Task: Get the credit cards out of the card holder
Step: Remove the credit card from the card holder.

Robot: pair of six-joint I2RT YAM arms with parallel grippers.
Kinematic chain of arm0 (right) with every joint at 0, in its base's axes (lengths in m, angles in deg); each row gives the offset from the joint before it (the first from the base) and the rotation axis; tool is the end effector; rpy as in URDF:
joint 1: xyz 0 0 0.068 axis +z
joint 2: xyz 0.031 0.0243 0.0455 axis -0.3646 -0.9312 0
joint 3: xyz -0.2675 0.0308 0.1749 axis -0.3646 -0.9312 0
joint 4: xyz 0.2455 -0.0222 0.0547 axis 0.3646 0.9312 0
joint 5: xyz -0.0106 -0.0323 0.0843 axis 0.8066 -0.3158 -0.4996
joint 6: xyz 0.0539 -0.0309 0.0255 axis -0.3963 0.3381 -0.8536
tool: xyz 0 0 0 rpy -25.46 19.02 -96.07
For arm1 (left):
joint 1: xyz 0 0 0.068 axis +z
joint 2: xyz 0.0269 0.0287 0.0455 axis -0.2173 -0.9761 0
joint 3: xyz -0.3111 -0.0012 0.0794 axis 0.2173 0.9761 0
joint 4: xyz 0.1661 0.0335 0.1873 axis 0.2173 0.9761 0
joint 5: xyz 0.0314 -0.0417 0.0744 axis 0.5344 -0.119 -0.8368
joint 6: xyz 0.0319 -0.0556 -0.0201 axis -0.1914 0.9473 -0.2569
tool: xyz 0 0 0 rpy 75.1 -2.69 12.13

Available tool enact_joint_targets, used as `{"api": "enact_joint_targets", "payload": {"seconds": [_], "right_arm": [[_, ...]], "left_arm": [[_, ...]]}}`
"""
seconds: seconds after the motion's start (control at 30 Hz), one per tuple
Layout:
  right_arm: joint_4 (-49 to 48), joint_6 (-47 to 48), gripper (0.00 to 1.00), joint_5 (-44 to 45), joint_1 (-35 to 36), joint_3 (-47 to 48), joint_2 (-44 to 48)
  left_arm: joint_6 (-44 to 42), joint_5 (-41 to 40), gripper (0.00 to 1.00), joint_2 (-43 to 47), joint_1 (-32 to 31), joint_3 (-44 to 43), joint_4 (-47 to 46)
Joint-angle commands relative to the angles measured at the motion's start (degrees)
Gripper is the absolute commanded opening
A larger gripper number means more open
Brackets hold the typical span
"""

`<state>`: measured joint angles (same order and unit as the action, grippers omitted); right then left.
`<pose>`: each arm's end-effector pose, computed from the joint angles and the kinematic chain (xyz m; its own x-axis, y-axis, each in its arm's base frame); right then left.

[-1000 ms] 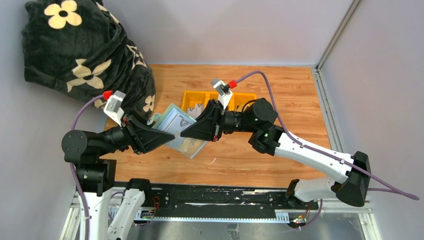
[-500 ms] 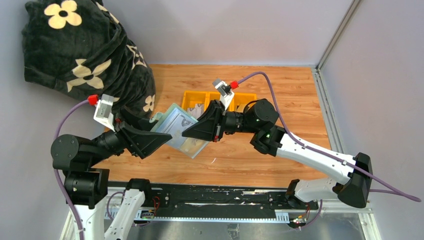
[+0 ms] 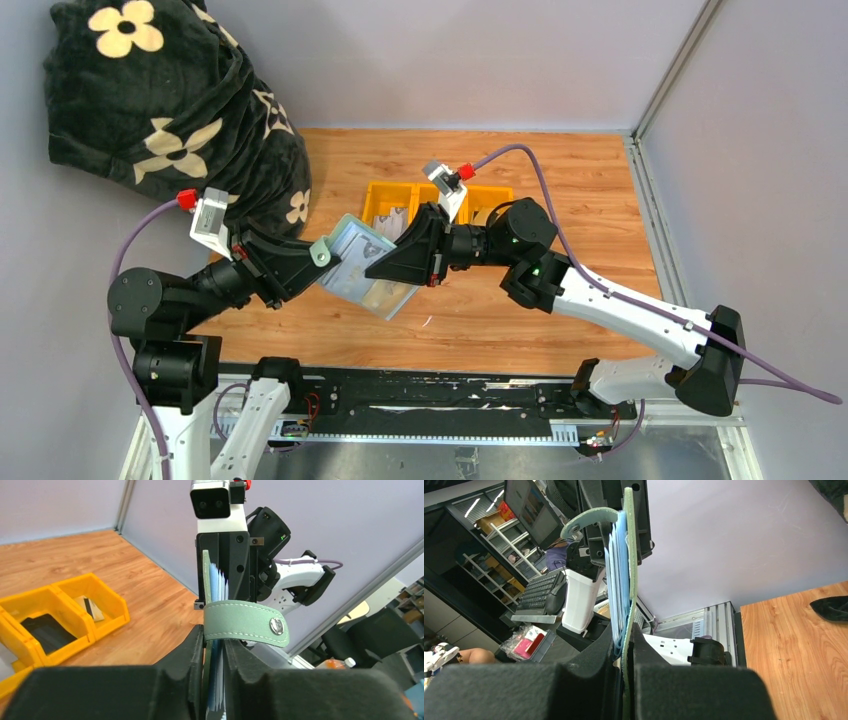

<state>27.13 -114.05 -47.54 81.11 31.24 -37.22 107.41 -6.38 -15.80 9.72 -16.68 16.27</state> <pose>0.1045 0.2440 0.4926 -0.5354 0.2175 -0.8161 -0.8267 -0.3330 0.4536 -0.0013 -0.0442 0.4941 -0.3539 -0.3798 -0.8547 0.7929 0.3629 -0.4895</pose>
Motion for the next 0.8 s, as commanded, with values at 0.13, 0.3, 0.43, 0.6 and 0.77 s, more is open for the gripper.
{"api": "enact_joint_targets", "payload": {"seconds": [0.13, 0.3, 0.43, 0.6, 0.77], "right_arm": [[-4.5, -1.2, 0.0, -2.3, -0.4, 0.0, 0.2], [-7.9, -2.6, 0.22, -4.3, -0.3, 0.1, -0.4], [-9.2, -3.1, 0.58, -5.5, -0.3, -0.4, -0.1], [-9.5, -3.5, 0.76, -6.1, -0.1, -0.4, -0.3], [-3.8, -3.0, 0.78, -5.2, -0.1, 2.0, -2.1]], "left_arm": [[-1.3, -1.6, 0.09, 2.0, -0.2, 0.6, -1.7], [-3.0, -2.8, 0.0, 2.3, -0.2, 0.5, 0.2], [-9.4, -8.3, 0.0, 2.8, -0.3, -1.2, 4.9], [-17.4, -17.4, 0.0, 4.4, -0.3, -1.9, 8.0], [-16.7, -15.0, 0.0, 4.8, -0.2, -1.4, 6.9]]}}
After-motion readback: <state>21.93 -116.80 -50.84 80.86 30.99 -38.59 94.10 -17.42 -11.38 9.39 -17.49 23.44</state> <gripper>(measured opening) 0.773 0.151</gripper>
